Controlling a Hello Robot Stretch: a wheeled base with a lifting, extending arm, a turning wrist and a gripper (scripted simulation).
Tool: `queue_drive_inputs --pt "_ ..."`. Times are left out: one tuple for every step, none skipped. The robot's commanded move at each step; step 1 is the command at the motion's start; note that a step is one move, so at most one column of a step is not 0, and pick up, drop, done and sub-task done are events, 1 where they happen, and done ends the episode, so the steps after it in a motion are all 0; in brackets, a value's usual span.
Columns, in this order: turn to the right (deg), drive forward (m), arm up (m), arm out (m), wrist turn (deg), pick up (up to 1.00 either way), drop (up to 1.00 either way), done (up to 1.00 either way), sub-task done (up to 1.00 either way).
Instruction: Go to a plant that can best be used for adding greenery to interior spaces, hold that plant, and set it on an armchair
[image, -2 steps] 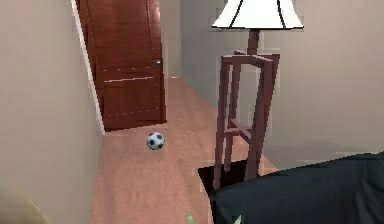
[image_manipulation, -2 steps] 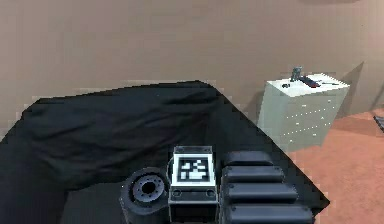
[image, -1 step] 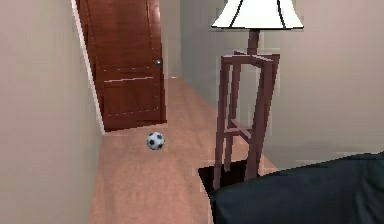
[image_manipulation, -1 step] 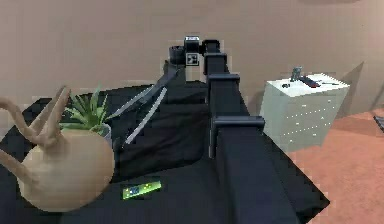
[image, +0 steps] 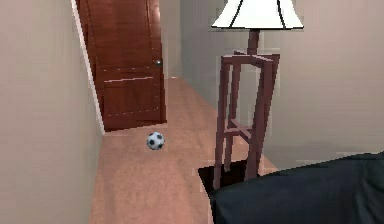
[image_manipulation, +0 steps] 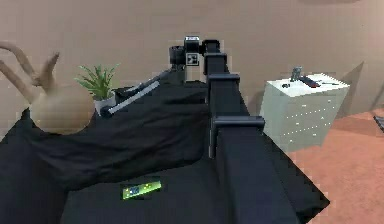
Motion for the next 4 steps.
queue_drive_inputs --pt "0.0 0.0 0.0 0.0 39.0 0.0 0.0 0.0 0.0" --pt "0.0 0.0 -0.34 0.0 0.0 0.0 0.0 0.0 0.0" --pt "0.0 0.0 -0.32 0.0 0.0 0.0 0.0 0.0 0.0" --pt "0.0 0.0 0.0 0.0 0.0 0.0 1.0 0.0 0.0"
